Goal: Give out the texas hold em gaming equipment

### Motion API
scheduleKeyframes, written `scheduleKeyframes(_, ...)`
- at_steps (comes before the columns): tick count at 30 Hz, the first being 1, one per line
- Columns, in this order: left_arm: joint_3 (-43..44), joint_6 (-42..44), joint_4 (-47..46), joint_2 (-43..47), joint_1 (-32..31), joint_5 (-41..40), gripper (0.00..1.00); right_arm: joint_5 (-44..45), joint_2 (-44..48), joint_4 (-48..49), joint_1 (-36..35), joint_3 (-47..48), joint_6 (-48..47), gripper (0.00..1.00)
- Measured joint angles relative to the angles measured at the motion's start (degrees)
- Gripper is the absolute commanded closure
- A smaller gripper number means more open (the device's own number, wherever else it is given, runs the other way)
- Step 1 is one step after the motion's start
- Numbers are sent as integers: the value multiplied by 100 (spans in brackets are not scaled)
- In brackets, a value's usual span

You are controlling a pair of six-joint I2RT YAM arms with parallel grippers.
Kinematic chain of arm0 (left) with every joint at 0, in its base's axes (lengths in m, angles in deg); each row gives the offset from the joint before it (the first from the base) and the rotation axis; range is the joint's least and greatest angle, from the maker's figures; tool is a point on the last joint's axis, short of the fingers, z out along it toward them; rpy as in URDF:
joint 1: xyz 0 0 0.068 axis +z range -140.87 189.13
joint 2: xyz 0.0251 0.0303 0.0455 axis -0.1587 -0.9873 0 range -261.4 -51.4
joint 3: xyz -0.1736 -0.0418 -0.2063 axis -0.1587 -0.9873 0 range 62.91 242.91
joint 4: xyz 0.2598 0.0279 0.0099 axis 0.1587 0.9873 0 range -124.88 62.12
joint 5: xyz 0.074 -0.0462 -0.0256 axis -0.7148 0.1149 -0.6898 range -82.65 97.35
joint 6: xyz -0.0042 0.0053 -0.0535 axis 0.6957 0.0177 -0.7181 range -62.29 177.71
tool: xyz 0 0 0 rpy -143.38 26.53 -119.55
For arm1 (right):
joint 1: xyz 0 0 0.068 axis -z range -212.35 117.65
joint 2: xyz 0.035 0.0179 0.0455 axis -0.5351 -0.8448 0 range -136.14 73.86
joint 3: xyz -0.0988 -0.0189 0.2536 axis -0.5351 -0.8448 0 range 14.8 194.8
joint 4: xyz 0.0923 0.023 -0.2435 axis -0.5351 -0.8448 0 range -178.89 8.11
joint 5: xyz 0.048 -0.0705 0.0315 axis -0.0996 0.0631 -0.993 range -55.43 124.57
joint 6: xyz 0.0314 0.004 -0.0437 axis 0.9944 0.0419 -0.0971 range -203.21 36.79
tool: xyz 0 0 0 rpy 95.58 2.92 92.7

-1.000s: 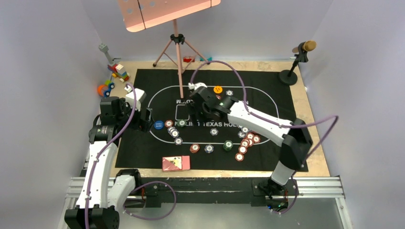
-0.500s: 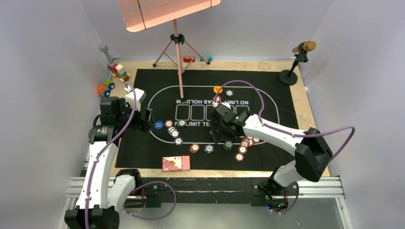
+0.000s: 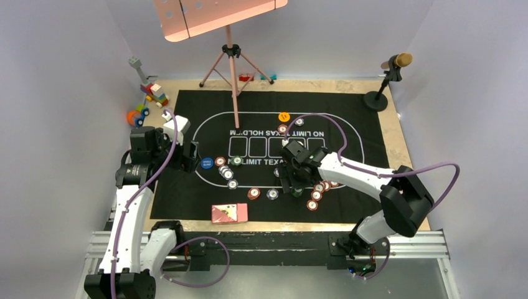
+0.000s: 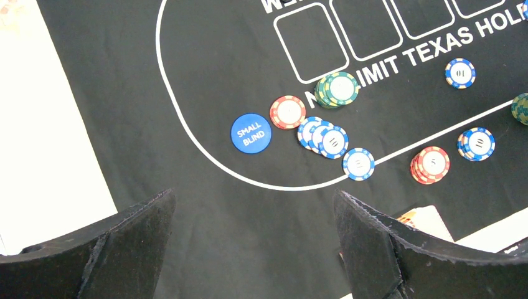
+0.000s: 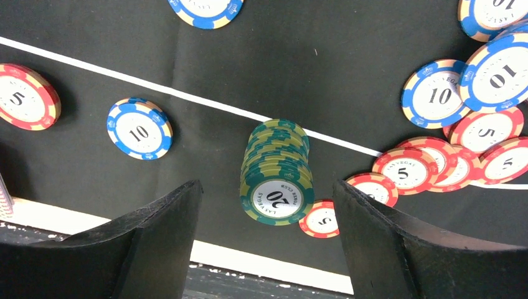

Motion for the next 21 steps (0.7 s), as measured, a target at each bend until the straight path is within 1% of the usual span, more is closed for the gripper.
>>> scheduleKeyframes(11, 0, 2, -2, 0, 0, 0, 0, -157, -179, 271, 22, -251, 0, 34)
scheduleKeyframes(15, 0, 2, -2, 0, 0, 0, 0, -164, -188, 310, 74, -310, 0, 42)
scheduleKeyframes(21, 0, 2, -2, 0, 0, 0, 0, -162, -188, 356, 98, -313, -2, 45)
